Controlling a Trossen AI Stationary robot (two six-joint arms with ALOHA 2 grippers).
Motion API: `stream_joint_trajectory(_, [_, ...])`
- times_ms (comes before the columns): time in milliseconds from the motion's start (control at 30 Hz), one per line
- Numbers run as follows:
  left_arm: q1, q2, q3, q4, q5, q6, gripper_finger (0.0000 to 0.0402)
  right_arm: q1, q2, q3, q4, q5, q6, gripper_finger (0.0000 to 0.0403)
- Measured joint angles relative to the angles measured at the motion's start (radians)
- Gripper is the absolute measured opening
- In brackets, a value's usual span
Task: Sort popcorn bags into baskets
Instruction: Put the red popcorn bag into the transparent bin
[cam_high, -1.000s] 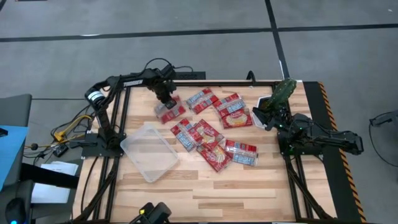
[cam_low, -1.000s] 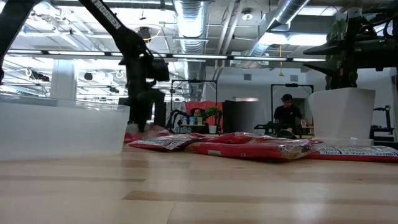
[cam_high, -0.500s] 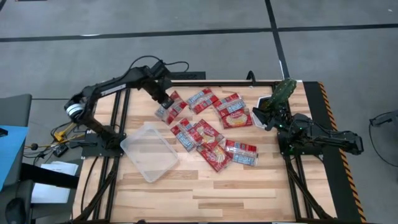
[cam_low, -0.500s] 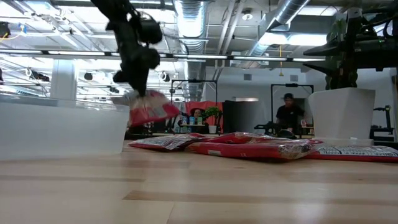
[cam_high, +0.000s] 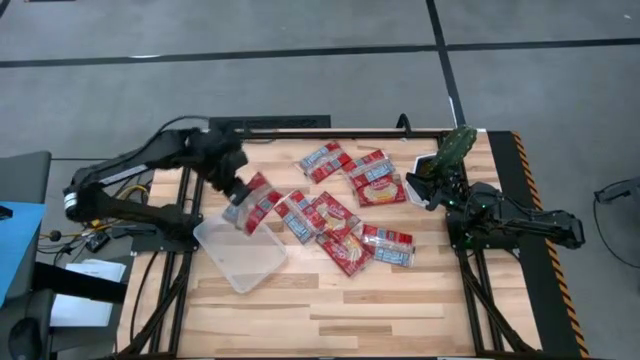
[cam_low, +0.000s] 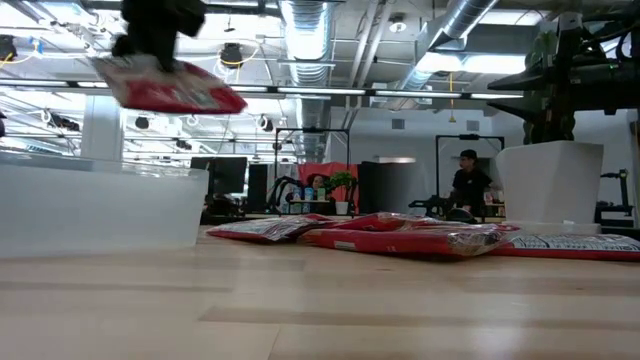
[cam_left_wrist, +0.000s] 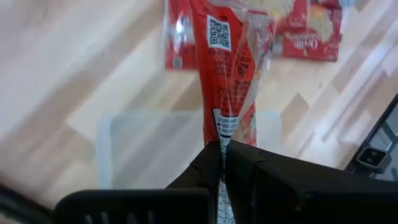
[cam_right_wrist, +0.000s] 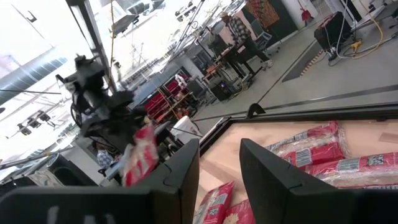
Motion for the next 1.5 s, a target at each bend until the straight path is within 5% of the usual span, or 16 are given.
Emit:
stream_joint_trajectory(300, [-0.313,-0.191,-0.24,0.037,-0.162,-0.407,0.0,0.0,0.0,0.0,0.0,-0.001,0.002,0.0134])
stream_joint_trajectory(600, [-0.483,-0.225,-0.51,0.297,-0.171,-0.57,0.0,0.0,0.0,0.0,0.0,-0.001,0.004,0.0137])
stream_joint_trajectory(933, [-0.558,-0.225,-0.627,0.405,-0.124,-0.607,0.0,0.0,0.0,0.0,0.0,-0.002,0.004,0.0128])
stream_joint_trajectory(1500, [-0.558,-0.224,-0.59,0.351,-0.087,-0.484,0.0,0.0,0.0,0.0,-0.003,-0.002,0.0,0.0128])
